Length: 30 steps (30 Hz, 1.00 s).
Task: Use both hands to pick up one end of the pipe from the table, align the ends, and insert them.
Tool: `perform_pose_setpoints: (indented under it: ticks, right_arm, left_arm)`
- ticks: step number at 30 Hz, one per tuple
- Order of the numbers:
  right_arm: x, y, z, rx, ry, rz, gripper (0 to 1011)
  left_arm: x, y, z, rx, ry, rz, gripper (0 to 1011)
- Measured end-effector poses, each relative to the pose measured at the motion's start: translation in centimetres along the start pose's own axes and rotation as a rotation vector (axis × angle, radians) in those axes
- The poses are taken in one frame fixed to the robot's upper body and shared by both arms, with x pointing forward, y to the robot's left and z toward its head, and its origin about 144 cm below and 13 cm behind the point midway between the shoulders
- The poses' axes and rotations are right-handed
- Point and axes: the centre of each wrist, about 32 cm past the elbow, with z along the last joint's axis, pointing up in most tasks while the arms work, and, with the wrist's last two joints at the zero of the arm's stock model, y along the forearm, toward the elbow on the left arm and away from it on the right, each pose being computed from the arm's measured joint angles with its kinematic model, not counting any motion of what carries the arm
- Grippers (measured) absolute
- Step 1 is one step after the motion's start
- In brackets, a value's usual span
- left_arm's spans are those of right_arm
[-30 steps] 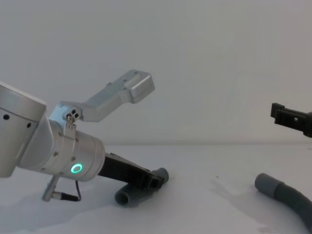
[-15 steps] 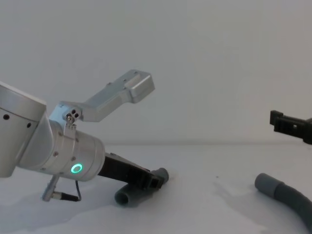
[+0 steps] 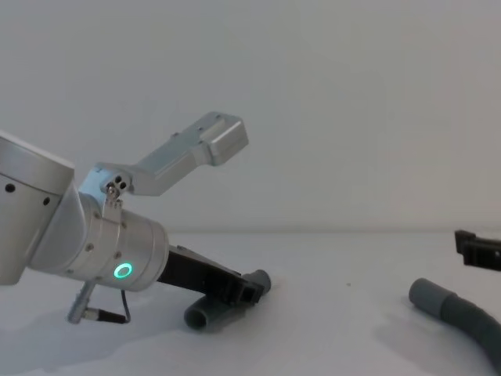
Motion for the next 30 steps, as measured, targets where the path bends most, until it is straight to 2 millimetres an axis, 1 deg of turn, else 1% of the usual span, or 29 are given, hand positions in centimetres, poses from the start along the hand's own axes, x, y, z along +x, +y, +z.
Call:
perform_pose_setpoints:
  ticks: [6, 13, 24, 30]
  right_arm:
    - [0.0, -0.5, 0.1, -0.051, 0.005, -0.012, 999]
    - [0.0, -0.7, 0.4, -0.104, 0.017, -0.005, 999]
    - [0.3, -0.4, 1.2, -0.179, 0.029, 0.049, 999]
    - [0.5, 0.0, 1.3, -0.213, 0.028, 0.06, 999]
  left_arm:
    - [0.0, 0.0, 0.0, 0.0, 0.0, 0.0, 349]
    - [0.0, 0.0, 0.0, 0.0, 0.0, 0.0, 349]
    - [0.0, 0.0, 0.0, 0.0, 0.0, 0.0, 349]
    - [0.0, 0.0, 0.0, 0.0, 0.0, 0.0, 349]
